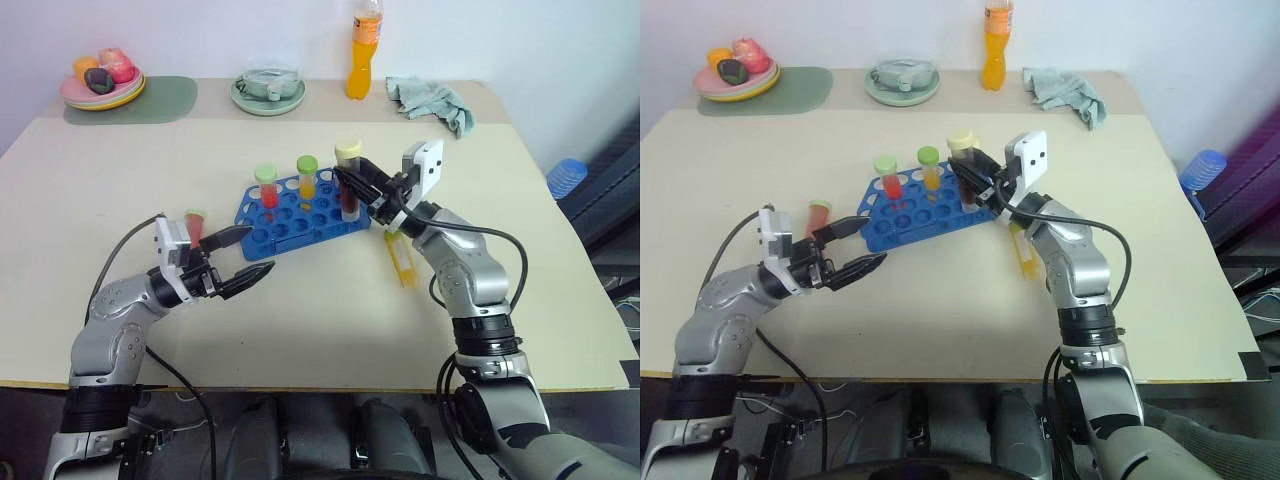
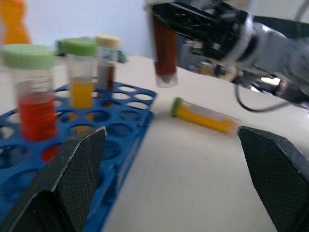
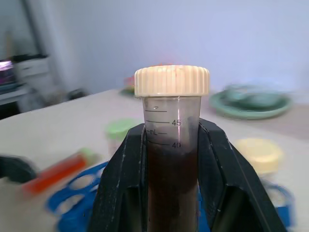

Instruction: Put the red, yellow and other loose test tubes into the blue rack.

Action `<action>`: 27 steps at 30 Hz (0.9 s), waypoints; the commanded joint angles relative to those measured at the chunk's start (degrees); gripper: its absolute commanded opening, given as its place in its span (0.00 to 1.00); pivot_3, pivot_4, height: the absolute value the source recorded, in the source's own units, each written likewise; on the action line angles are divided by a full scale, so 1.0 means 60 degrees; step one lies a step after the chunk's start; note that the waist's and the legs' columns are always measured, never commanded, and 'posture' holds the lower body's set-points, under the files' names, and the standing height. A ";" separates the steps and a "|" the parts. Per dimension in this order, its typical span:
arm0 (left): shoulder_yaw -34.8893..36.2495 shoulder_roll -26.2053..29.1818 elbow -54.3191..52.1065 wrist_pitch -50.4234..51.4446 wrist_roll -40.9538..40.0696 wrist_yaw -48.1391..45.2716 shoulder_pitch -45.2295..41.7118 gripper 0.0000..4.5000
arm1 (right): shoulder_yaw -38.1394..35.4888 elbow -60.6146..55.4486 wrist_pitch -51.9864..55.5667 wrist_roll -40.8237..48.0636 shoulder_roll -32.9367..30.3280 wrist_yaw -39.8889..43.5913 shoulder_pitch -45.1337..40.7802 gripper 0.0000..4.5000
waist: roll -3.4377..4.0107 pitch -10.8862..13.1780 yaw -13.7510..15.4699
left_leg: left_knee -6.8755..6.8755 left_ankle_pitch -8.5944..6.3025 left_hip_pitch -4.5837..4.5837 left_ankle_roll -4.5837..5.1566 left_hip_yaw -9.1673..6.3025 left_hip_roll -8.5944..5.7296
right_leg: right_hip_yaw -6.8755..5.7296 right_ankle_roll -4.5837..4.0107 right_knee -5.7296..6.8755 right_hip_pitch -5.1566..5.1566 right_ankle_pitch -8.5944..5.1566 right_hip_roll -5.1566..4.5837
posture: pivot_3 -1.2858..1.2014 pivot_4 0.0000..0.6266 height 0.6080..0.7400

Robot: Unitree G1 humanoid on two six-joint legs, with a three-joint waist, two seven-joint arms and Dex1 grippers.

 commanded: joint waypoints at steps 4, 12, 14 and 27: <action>0.0309 0.0017 -0.0810 -0.0130 -0.0227 0.0493 0.0295 1.00 | -0.0188 0.1735 -0.2568 -0.0816 0.0396 -0.0910 -0.0619 0.17 | 0.0001 0.0001 0.0001 | -0.0001 0.0001 0.0001 -0.0002 -0.0003 -0.0001 | 0.0001 0.0000 0.0002 0.0001 0.0000 -0.0001 | 0.52 0.24 1.00; 0.0363 0.0137 -0.1151 0.0007 -0.0379 0.0634 0.0475 1.00 | -0.0208 0.3251 -0.3518 -0.0635 0.0596 -0.0550 -0.0845 0.17 | 0.0002 0.0001 -0.0029 | -0.0001 0.0001 0.0002 -0.0002 0.0004 0.0000 | 0.0001 0.0000 0.0002 0.0001 0.0000 0.0000 | 0.52 0.24 1.00; 0.0400 0.0189 -0.1228 0.0040 -0.0417 0.0666 0.0502 1.00 | -0.0256 0.3507 -0.3701 -0.0607 0.0624 -0.0486 -0.0813 0.17 | 0.0002 0.0001 -0.0029 | -0.0001 0.0001 0.0002 -0.0003 0.0004 0.0000 | 0.0001 -0.0001 0.0002 0.0002 0.0000 -0.0001 | 0.52 0.24 1.00; 0.0386 0.0467 -0.1375 0.0083 -0.0507 0.0852 0.0484 1.00 | -0.0297 0.5146 -0.4839 -0.0853 0.0742 -0.0515 -0.0970 0.17 | 0.0005 0.0001 -0.0210 | -0.0003 0.0008 0.0012 -0.0013 -0.0016 0.0001 | 0.0000 -0.0001 0.0013 0.0010 0.0000 0.0001 | 0.52 0.24 1.00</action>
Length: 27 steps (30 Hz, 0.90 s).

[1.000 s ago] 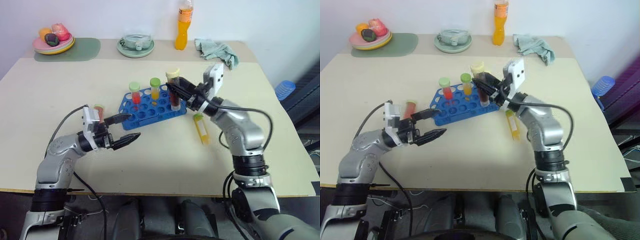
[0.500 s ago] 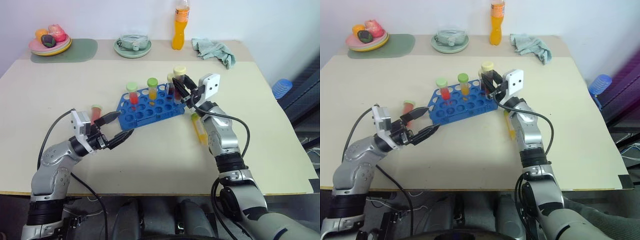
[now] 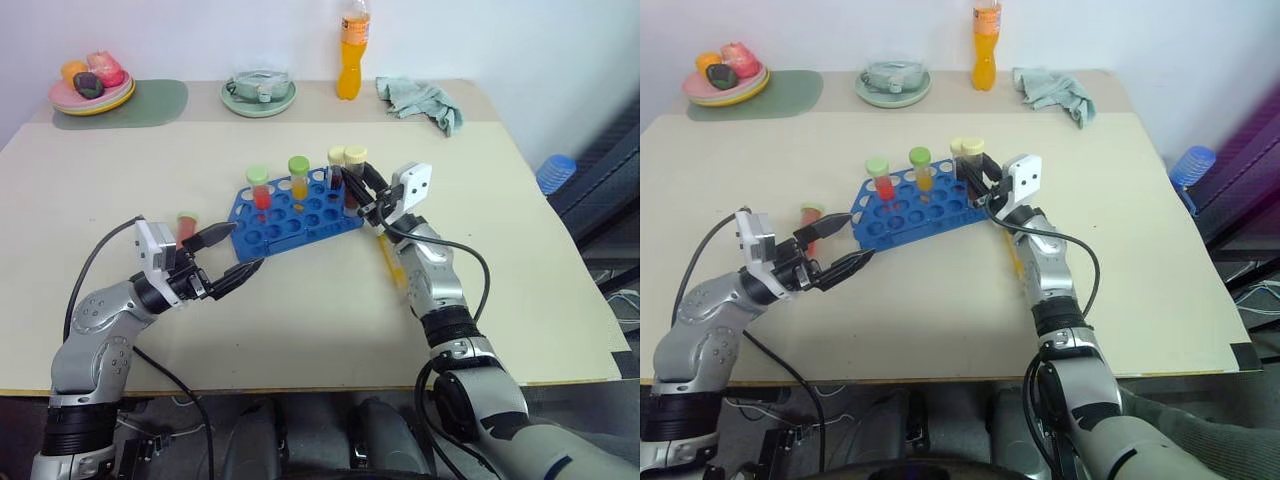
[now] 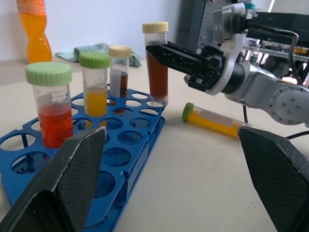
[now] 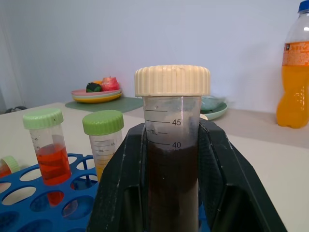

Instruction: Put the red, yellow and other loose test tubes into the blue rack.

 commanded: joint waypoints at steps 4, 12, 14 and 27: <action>0.0173 0.0122 -0.0404 0.0016 -0.0236 0.0058 -0.0101 1.00 | -0.0137 0.0788 -0.0482 -0.0059 0.0049 -0.0077 -0.0256 0.17 | 0.0000 0.0000 0.0007 | 0.0000 0.0000 0.0000 0.0000 -0.0001 0.0000 | 0.0001 0.0000 -0.0001 0.0002 0.0000 -0.0001 | 0.52 0.24 1.00; 0.0208 0.0229 -0.0489 0.0117 -0.0264 0.0086 -0.0065 1.00 | -0.0144 0.1454 -0.0823 -0.0046 0.0309 -0.0082 -0.0503 0.17 | 0.0002 0.0001 -0.0010 | 0.0000 0.0000 0.0003 -0.0001 -0.0001 0.0000 | 0.0001 0.0000 0.0000 0.0004 0.0000 -0.0001 | 0.52 0.24 1.00; 0.0234 0.0253 -0.0541 0.0145 -0.0283 0.0106 -0.0018 1.00 | -0.0169 0.1493 -0.0824 0.0028 0.0387 0.0018 -0.0466 0.17 | 0.0002 0.0000 -0.0011 | 0.0000 0.0001 0.0004 -0.0001 -0.0001 0.0001 | 0.0001 0.0000 0.0000 0.0003 0.0000 0.0000 | 0.52 0.24 1.00; 0.0141 0.0218 -0.0644 0.0156 -0.0372 0.0165 0.0066 1.00 | -0.0282 0.0771 -0.0817 -0.0001 0.0043 0.0372 -0.0311 0.98 | 0.0007 0.0004 0.0004 | -0.0002 0.0000 0.0001 -0.0001 -0.0001 0.0000 | 0.0001 0.0000 -0.0002 0.0002 0.0000 -0.0002 | 0.52 0.24 1.00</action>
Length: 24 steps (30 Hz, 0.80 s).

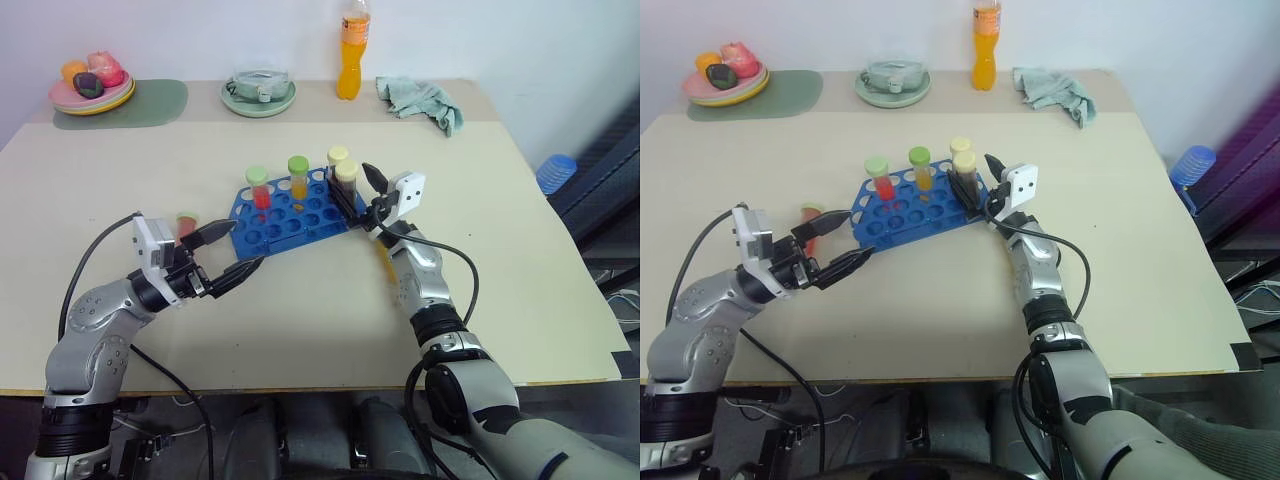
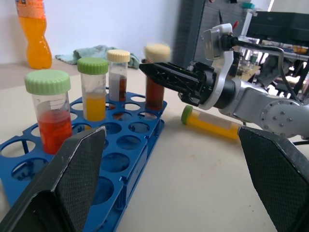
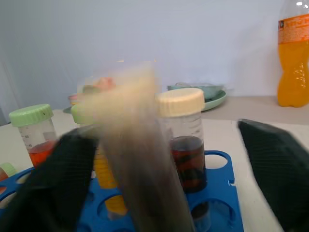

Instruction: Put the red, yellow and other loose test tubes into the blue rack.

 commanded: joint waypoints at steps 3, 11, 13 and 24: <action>0.0042 -0.0050 -0.0269 -0.0113 -0.0108 -0.0027 0.0031 1.00 | 0.0193 -0.1235 0.0308 -0.0173 -0.0573 0.0271 0.0137 0.98 | 0.0002 0.0001 0.0004 | 0.0000 0.0000 0.0000 0.0000 -0.0001 0.0000 | 0.0000 0.0000 0.0000 0.0000 0.0000 0.0000 | 0.52 0.24 1.00; -0.0205 -0.0260 -0.0010 -0.0241 -0.0016 -0.0165 -0.0229 1.00 | 0.0506 -0.4675 0.3040 0.0347 -0.2380 0.1288 0.1250 0.98 | 0.0002 0.0001 0.0028 | 0.0000 -0.0001 -0.0002 0.0001 -0.0001 -0.0001 | 0.0000 0.0000 -0.0002 0.0000 0.0000 -0.0002 | 0.52 0.24 1.00; -0.0293 -0.0288 0.0117 -0.0330 0.0100 -0.0236 -0.0256 1.00 | 0.0656 -0.5978 0.4145 -0.0125 -0.3037 0.0890 0.1798 0.98 | 0.0002 0.0001 0.0035 | -0.0001 -0.0001 -0.0002 0.0002 -0.0002 -0.0001 | 0.0000 0.0000 -0.0004 0.0000 0.0000 -0.0002 | 0.52 0.24 1.00; -0.0755 -0.0441 0.0665 -0.0544 0.0316 -0.0764 -0.0578 1.00 | 0.0564 -1.0715 1.4846 0.0607 -0.5059 -0.0295 0.1441 0.98 | 0.0002 0.0001 -0.0002 | -0.0002 -0.0002 -0.0001 0.0003 -0.0003 -0.0002 | 0.0002 -0.0002 -0.0005 -0.0005 0.0000 -0.0002 | 0.52 0.24 1.00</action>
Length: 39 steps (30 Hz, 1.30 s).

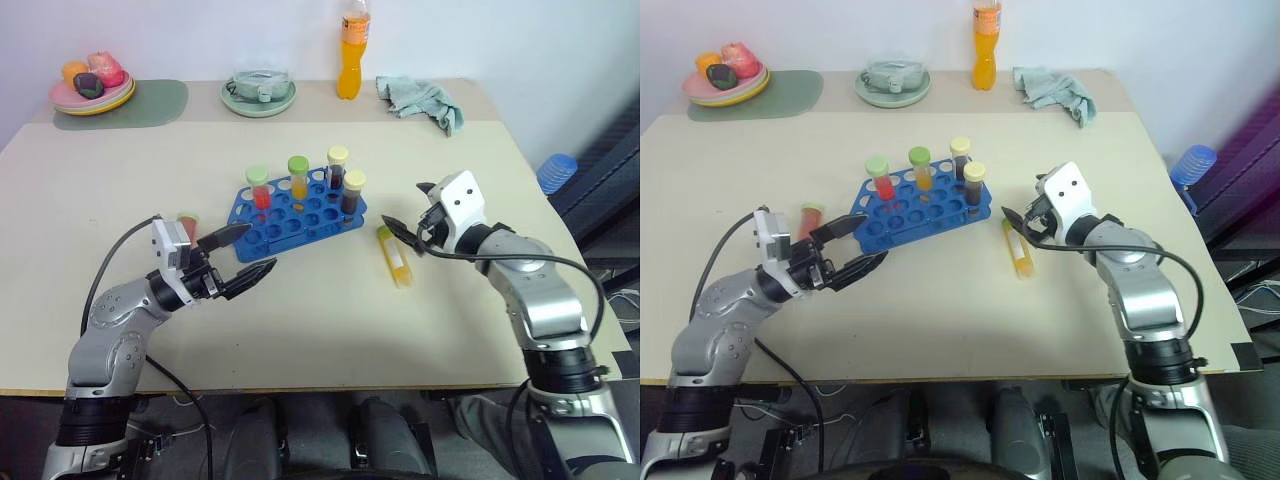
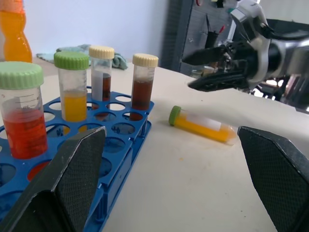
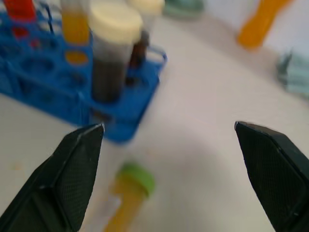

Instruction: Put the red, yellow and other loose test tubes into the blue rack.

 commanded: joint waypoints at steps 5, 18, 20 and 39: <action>-0.0197 0.0028 -0.0146 0.0113 -0.0268 -0.0492 -0.0062 1.00 | -0.0938 0.0414 0.6192 0.1455 0.0591 -0.0539 -0.2298 0.98 | -0.0002 -0.0001 0.0055 | -0.0004 -0.0009 -0.0005 0.0016 -0.0005 0.0000 | -0.0002 -0.0003 -0.0007 -0.0002 -0.0001 0.0000 | 0.52 0.24 1.00; 0.0044 0.0164 -0.0757 0.0275 -0.0417 -0.0288 0.0554 1.00 | 0.0065 0.2875 0.6377 0.1082 0.0785 -0.1429 -0.2967 0.98 | -0.0002 -0.0001 0.0047 | -0.0008 -0.0010 -0.0011 0.0017 0.0004 -0.0008 | -0.0003 -0.0002 -0.0018 -0.0005 0.0000 -0.0005 | 0.52 0.24 1.00; 0.0076 0.0175 -0.0815 0.0315 -0.0425 -0.0225 0.0589 1.00 | 0.0252 0.3543 0.5924 0.0973 0.0881 -0.1445 -0.3216 0.98 | -0.0002 -0.0001 0.0023 | -0.0007 -0.0010 -0.0010 0.0017 0.0005 -0.0007 | -0.0003 -0.0002 -0.0017 -0.0004 0.0000 -0.0005 | 0.52 0.24 1.00; 0.0084 0.0332 -0.1344 0.0737 -0.0487 0.0294 0.0528 1.00 | 0.1730 0.3971 0.4517 0.0278 0.1593 -0.1404 -0.3034 0.98 | -0.0011 -0.0011 -0.0042 | -0.0011 -0.0005 0.0000 0.0009 0.0004 0.0002 | -0.0001 -0.0003 -0.0008 -0.0002 0.0001 0.0002 | 0.52 0.24 1.00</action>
